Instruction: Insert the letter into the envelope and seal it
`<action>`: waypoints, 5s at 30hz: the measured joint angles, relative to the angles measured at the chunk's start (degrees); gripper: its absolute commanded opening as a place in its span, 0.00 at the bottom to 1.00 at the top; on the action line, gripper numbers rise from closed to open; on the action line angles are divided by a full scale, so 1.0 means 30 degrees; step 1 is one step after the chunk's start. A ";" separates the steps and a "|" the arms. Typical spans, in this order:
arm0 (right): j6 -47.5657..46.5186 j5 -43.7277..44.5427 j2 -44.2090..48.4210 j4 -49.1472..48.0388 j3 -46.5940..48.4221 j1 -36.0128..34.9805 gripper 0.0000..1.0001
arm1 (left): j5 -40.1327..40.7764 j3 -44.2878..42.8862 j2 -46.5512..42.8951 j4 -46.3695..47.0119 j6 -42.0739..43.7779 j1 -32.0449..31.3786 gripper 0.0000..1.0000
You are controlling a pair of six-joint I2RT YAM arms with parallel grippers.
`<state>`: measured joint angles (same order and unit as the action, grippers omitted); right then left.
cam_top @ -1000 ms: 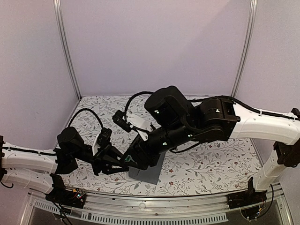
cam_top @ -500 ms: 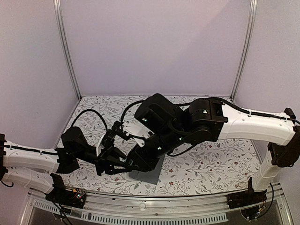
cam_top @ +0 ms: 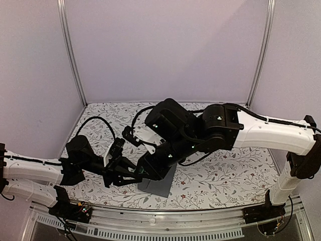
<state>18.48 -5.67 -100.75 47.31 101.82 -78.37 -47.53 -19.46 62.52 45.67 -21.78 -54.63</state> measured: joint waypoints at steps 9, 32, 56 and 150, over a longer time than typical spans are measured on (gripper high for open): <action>0.0474 0.0007 0.0109 -0.0408 -0.0277 0.0182 0.30 | 0.0160 0.0000 0.0007 -0.0153 0.0182 0.0000 0.00; 0.0852 0.0131 0.0182 -0.1202 -0.0896 0.0306 0.23 | 0.0627 -0.0044 0.0066 -0.0605 0.0211 0.0000 0.00; 0.1348 0.1894 0.1661 -0.2208 -0.4226 0.1472 0.00 | 0.3002 -0.0175 -0.0036 -0.1836 0.0707 -0.0015 0.58; 0.3949 0.1246 -0.2834 -1.5599 -1.2896 0.6360 0.00 | 1.3777 -1.0426 1.4732 -1.3019 -0.1144 0.1727 0.00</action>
<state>30.33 -1.93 -109.25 0.51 63.13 -59.29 -6.20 -50.74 106.72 6.61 -25.21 -49.45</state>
